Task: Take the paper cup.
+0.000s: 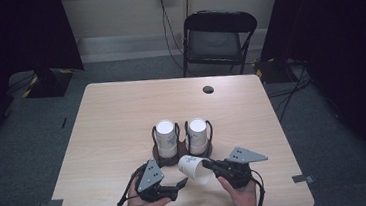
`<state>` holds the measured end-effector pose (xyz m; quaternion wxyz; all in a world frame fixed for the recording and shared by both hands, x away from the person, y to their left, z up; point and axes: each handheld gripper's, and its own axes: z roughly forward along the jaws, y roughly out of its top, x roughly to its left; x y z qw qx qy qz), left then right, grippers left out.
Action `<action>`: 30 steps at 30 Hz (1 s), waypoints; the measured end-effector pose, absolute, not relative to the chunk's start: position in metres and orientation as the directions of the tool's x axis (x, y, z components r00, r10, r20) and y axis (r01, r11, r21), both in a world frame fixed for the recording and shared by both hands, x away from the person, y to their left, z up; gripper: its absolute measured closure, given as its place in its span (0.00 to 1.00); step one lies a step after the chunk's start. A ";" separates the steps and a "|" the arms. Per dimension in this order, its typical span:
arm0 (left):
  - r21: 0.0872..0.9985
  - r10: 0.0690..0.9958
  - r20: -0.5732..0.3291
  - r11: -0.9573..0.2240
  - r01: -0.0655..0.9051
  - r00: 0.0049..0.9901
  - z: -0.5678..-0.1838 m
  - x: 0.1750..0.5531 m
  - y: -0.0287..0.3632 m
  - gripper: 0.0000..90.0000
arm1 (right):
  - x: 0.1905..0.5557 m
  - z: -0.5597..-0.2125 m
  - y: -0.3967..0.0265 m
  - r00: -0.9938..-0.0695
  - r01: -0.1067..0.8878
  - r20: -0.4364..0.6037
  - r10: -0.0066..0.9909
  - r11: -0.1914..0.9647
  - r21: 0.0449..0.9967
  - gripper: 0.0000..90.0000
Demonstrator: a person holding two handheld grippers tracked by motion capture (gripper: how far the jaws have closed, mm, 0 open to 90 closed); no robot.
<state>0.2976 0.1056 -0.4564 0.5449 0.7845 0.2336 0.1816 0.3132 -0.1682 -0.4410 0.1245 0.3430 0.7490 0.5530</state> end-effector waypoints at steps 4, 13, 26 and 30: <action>0.935 0.558 0.061 -0.322 0.147 0.828 -0.462 0.293 0.100 0.18 | 0.316 -0.440 -0.164 -0.745 0.400 0.204 0.636 0.180 0.899 0.98; 0.899 0.532 0.141 -0.422 0.117 0.835 -0.471 0.291 0.089 0.19 | 0.322 -0.439 -0.158 -0.746 0.467 0.230 0.625 0.246 0.849 0.98; 0.884 0.532 0.199 -0.460 0.084 0.823 -0.474 0.290 0.081 0.17 | 0.329 -0.438 -0.146 -0.744 0.525 0.255 0.617 0.306 0.794 0.97; 0.881 0.531 0.217 -0.468 0.070 0.819 -0.475 0.289 0.076 0.17 | 0.332 -0.440 -0.138 -0.751 0.533 0.250 0.612 0.338 0.776 0.97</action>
